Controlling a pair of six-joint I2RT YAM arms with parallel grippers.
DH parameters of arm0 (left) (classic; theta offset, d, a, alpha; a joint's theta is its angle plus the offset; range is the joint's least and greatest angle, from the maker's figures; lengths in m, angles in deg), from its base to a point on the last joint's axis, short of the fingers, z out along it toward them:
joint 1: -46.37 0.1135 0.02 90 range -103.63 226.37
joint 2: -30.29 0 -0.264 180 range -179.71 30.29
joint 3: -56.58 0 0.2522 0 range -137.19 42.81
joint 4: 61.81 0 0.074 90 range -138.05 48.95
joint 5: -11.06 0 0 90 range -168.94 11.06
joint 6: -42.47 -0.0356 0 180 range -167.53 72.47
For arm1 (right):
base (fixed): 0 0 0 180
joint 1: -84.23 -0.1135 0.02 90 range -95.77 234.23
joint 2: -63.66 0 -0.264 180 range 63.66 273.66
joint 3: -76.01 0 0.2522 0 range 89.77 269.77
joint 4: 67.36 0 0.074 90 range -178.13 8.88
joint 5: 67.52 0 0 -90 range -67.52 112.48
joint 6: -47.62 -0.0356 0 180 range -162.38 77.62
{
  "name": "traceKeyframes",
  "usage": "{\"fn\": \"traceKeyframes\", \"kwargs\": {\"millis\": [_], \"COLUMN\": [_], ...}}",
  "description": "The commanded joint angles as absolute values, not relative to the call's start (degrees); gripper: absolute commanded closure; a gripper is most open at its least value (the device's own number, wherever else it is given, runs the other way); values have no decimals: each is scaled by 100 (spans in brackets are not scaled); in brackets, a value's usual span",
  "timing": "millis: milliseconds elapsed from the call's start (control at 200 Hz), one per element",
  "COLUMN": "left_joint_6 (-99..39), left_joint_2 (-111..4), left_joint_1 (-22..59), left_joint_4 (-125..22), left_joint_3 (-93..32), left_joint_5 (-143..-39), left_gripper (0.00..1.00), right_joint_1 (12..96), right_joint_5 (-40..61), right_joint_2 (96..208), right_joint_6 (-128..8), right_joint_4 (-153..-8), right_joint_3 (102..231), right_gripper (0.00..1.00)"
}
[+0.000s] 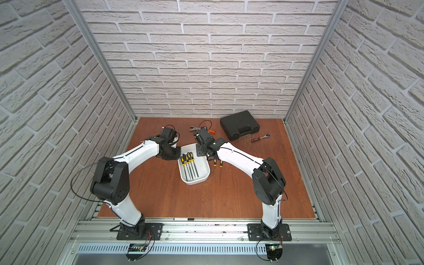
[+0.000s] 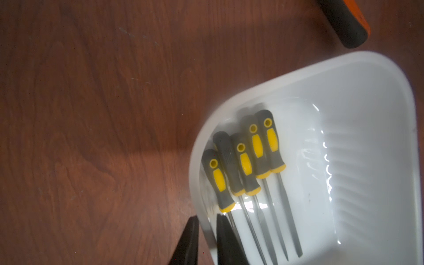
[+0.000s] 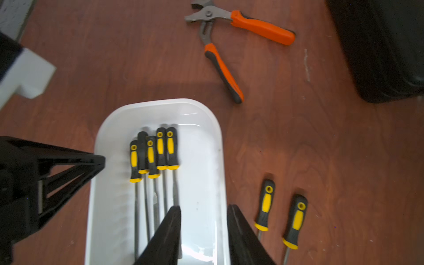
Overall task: Take the file tool out of the storage box
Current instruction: Pick up the file tool from the storage box.
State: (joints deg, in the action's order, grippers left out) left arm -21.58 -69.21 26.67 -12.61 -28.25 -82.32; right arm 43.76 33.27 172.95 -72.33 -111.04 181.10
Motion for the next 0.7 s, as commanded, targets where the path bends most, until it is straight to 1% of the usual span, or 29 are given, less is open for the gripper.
{"fn": "traceKeyframes", "kwargs": {"millis": [0, 105, 205, 285, 395, 695], "left_joint_6": [-2261, -2309, -2375, -2431, -2442, -2345], "left_joint_2": [-7053, -7072, -7125, -7202, -7206, -6865], "left_joint_1": [2624, 2624, 2623, 2625, 2629, 2634], "left_joint_4": [-1213, -1193, -1169, -1099, -1074, -1201], "left_joint_3": [-2993, -3039, -3116, -3220, -3286, -3097], "left_joint_5": [-8126, -8059, -8017, -8017, -7995, -7939], "left_gripper": [83, 84, 85, 80, 76, 73], "right_joint_1": [4315, 4305, 4305, 4286, 4238, 4065], "right_joint_5": [3030, 2864, 2708, 2636, 2622, 2809], "right_joint_2": [17832, 18295, 18775, 18989, 19065, 19314], "right_joint_6": [-7107, -7094, -7098, -7192, -7291, -7355], "right_joint_4": [-10960, -10988, -11328, -11535, -11579, -11953], "right_joint_3": [18473, 18822, 19379, 19684, 19726, 19897], "right_gripper": [61, 61, 61, 61, 62, 63]}}
